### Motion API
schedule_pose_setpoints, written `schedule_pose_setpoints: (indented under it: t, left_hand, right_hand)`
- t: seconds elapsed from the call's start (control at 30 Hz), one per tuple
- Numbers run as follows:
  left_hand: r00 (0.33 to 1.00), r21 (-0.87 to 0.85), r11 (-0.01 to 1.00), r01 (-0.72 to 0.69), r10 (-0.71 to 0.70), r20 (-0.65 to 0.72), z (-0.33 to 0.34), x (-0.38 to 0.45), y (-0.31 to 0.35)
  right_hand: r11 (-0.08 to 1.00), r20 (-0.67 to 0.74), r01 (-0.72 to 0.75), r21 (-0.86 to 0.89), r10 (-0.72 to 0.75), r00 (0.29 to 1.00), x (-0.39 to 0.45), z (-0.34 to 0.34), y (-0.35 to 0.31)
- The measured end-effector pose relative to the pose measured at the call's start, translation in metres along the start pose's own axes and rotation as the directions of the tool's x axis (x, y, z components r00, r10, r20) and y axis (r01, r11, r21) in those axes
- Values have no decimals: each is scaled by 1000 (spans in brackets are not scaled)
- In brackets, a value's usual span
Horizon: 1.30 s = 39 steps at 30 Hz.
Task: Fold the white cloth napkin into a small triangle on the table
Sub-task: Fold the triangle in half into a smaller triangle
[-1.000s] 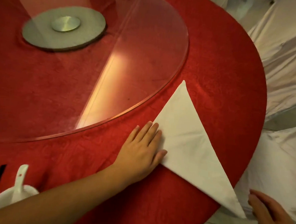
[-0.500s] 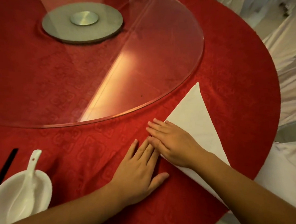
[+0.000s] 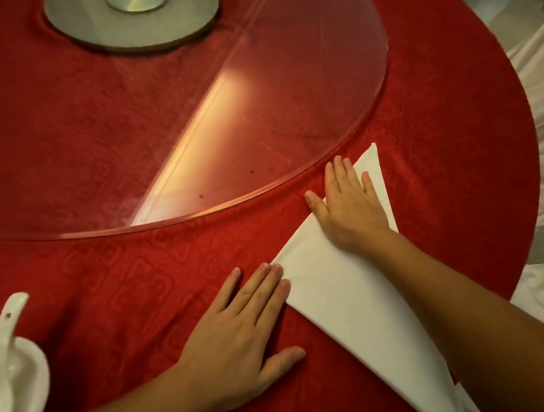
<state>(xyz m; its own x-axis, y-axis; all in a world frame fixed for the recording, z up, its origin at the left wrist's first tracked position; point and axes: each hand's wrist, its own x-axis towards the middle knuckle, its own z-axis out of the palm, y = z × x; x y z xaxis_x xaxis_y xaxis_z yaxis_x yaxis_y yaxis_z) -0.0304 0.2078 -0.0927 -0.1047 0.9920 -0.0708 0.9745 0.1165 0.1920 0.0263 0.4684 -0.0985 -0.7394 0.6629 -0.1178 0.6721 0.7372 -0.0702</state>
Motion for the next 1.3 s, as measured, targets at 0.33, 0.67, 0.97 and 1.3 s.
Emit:
schedule_pose_setpoints:
  t: [0.33,0.67,0.97,1.3]
  left_hand:
    - [1000,7,1000,2,-1,-19,3,1,2]
    - [1000,7,1000,12,-12,-3,2,0,3]
    - [999,35,999,-22,23,-47,2,-1,4]
    - [976,19,978,-205,206,-76,-3,-6,-2]
  right_hand:
    - [986,-22,-169,0,169,985,56,-9,38]
    - [969,30,-117,216,113,993,48,-26,49]
    - [968,-51,44,247,-33,998,-81,-41,-60]
    - [937,14,-121,327,123,992,-169,5,-135]
